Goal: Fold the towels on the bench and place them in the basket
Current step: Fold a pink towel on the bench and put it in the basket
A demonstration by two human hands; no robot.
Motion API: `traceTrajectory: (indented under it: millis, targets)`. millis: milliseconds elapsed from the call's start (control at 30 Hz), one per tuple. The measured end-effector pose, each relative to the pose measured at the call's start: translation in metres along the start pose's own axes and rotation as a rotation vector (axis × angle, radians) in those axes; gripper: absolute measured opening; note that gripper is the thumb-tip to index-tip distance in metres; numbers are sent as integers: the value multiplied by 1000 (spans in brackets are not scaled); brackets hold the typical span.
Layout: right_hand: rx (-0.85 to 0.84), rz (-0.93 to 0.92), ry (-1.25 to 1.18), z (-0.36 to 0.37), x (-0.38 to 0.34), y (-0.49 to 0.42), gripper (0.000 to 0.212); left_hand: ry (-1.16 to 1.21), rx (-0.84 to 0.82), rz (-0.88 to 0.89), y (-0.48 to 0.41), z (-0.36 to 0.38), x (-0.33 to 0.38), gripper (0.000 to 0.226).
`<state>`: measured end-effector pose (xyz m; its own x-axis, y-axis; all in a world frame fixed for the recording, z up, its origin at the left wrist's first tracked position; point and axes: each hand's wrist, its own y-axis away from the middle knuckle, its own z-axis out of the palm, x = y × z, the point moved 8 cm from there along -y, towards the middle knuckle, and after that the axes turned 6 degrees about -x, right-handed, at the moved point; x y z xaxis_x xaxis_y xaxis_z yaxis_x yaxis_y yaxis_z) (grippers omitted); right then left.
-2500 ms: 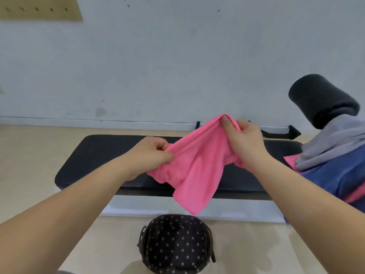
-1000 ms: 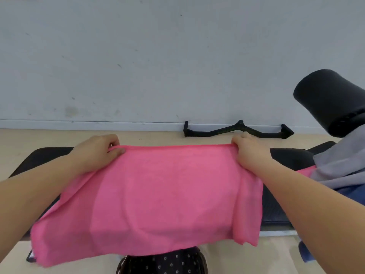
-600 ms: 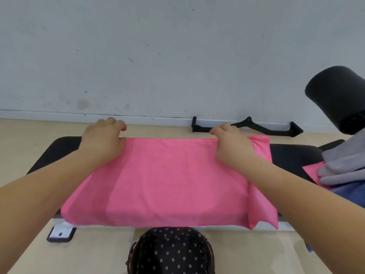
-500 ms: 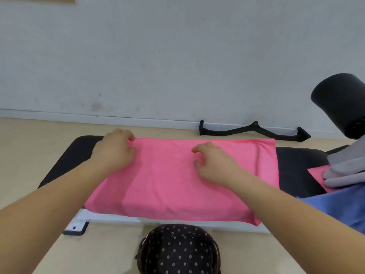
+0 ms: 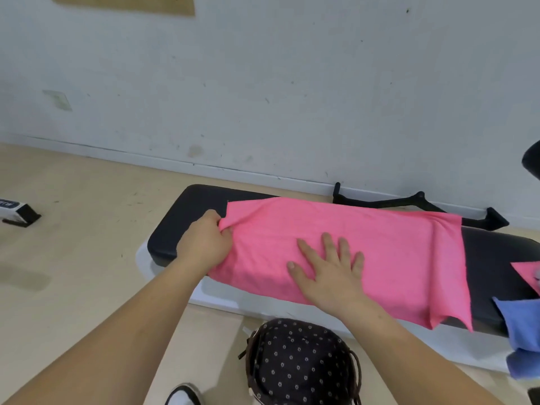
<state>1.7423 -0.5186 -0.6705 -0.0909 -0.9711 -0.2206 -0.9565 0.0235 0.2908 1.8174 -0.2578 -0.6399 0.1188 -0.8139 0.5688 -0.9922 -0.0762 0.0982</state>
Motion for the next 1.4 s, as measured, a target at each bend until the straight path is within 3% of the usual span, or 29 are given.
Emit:
traceTrajectory:
  millis: [100,233,267,400,533,633,700,767,867,967,1033,1167,1233,1300,1400]
  targets:
    - [-4,6,55,6,-13,-4,70,170,13,35,-13,-10,-11,13]
    - [25,-15,47,7,-30,-14,70,448,201,56,-32,-36,-8,8]
    - [26,-18,46,6,-31,-15,71,452,198,28,-34,-36,-9,16]
    - [24,-10,49,2,-28,-14,70,108,-2,-87,-24,-22,-21,61]
    - [-17,2,52,5,-21,-7,68,68,-129,-59,-7,-20,-27,56]
    - [37,-19,36,-6,-22,-7,67,-56,-60,-26,-5,-28,-29,50]
    - [99,-41,16,-18,-23,-15,67,82,-36,-43,-9,-27,-29,56]
    - [109,-53,12,-24,-23,-26,68,387,-34,-105,-16,-22,-26,60]
    - [86,-71,28,-21,-22,-38,72,628,-52,-160,-39,-17,-16,41]
    - [68,-101,17,-18,-19,-45,76,594,-184,-158,-68,-13,0,14]
    - [54,-97,6,-18,-15,-50,80,565,-216,-110,-88,-8,12,11]
    - [23,-113,-11,-16,-15,-60,78,337,80,21,-118,-28,18,26]
    - [25,-149,-47,-18,-19,-62,75,167,39,-5,-127,-25,13,30]
    - [61,-178,-121,-24,-17,-61,70,-103,-76,-72,-127,-14,12,60]
    - [172,-193,-288,-39,-4,-53,53,-167,-31,52,-107,-6,52,57]
